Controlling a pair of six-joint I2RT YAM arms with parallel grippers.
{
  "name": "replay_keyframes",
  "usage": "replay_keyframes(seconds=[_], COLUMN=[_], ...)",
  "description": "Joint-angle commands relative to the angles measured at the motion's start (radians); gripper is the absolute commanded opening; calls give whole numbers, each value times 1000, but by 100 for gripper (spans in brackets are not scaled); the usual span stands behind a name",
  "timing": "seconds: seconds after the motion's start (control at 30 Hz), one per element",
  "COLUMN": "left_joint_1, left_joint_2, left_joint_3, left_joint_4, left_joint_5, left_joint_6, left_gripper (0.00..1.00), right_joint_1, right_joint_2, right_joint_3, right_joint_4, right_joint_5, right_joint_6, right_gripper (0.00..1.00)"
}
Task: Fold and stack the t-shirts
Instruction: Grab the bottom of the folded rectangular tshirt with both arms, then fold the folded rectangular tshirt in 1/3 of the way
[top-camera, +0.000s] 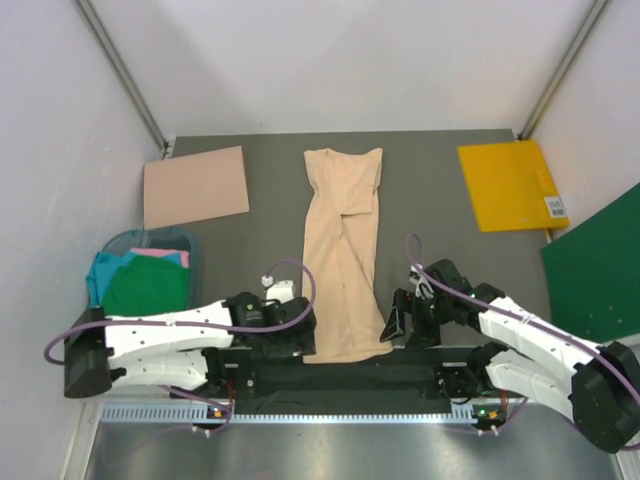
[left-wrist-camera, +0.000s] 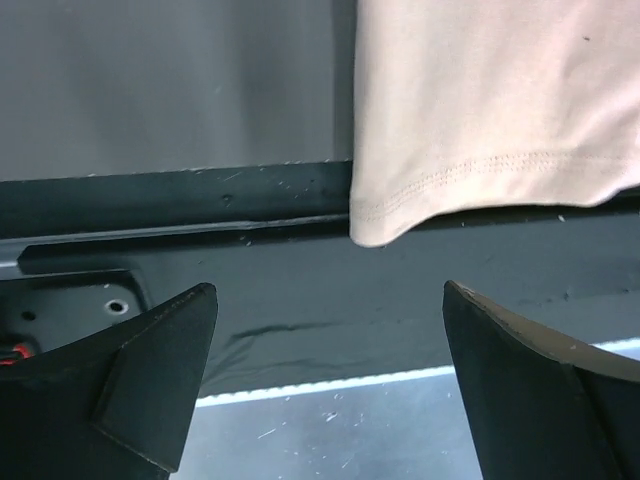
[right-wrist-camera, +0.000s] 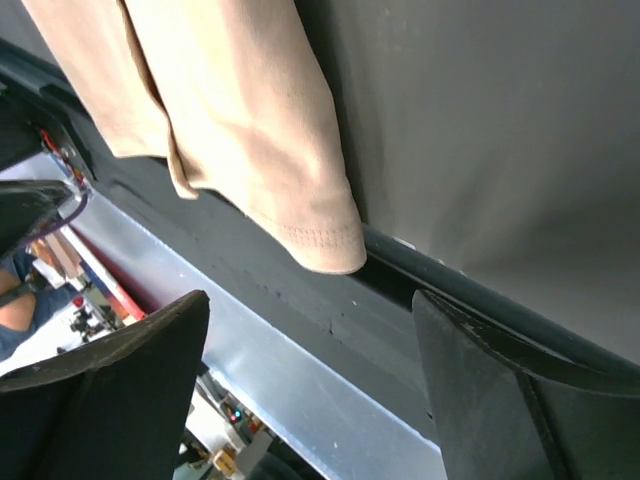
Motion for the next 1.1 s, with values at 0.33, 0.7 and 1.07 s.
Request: replay_keyframes(seconds=[0.33, 0.7, 1.07], left_joint_1=[175, 222, 414], left_joint_2=[310, 487, 445], left_joint_3=[44, 162, 516], left_joint_4=[318, 234, -116], left_joint_5=[121, 254, 155], left_joint_6=[177, 269, 456], left_gripper=[92, 0, 0], right_joint_1=[124, 141, 129], right_joint_2=[253, 373, 295], right_joint_3=[66, 289, 523], right_joint_4=[282, 17, -132], right_joint_5=[111, 143, 271], right_joint_6=[103, 3, -52], right_gripper=[74, 0, 0])
